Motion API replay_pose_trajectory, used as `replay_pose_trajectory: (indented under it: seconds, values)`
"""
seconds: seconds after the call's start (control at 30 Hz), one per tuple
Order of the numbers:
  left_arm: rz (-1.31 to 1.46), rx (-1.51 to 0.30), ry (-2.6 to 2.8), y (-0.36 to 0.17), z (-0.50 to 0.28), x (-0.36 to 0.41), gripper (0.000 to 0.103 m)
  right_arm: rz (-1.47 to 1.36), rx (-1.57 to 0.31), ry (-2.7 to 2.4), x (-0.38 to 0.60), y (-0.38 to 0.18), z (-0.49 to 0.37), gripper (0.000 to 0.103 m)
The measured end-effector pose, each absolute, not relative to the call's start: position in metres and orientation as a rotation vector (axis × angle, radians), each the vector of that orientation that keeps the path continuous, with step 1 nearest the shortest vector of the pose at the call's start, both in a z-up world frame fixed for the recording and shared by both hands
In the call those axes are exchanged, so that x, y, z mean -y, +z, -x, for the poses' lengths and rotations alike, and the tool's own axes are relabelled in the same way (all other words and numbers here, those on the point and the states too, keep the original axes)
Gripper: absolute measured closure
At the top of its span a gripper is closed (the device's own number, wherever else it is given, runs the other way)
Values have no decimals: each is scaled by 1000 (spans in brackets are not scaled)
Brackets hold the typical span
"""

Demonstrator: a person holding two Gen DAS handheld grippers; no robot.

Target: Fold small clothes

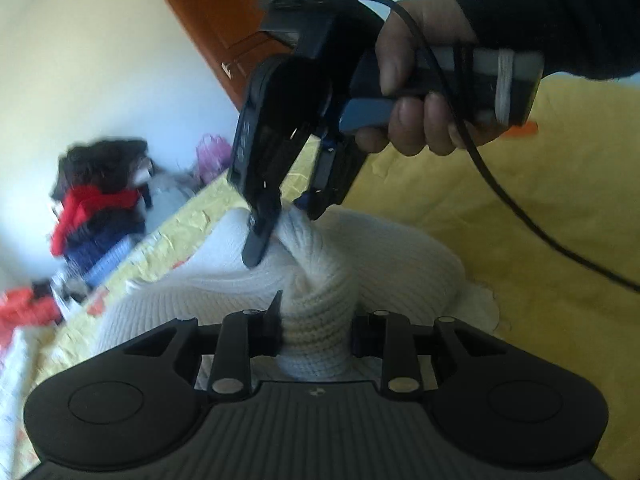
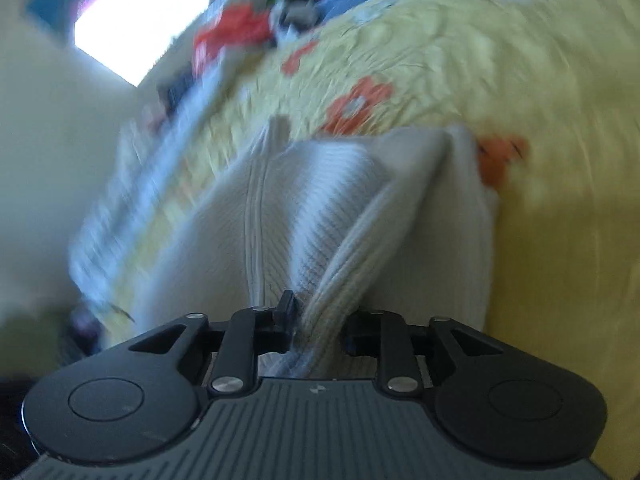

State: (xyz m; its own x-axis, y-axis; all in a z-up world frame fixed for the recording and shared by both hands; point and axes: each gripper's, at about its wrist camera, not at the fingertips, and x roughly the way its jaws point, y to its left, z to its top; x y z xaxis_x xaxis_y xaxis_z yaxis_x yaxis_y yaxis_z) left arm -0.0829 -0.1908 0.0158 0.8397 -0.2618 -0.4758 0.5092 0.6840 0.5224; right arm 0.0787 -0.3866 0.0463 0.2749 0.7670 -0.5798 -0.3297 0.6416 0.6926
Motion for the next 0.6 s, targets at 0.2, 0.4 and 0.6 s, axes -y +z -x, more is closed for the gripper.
replay_pose_trajectory:
  seconds: [0.2, 0.4, 0.6]
  values:
    - [-715, -385, -418, 14, 89, 202, 73, -685, -966, 774, 405, 37, -94, 44]
    - [-734, -390, -395, 13, 96, 211, 71, -552, -1000, 740, 379, 43, -132, 45]
    - [-681, -383, -401, 36, 104, 223, 71, -361, -876, 806, 368, 68, -121, 78]
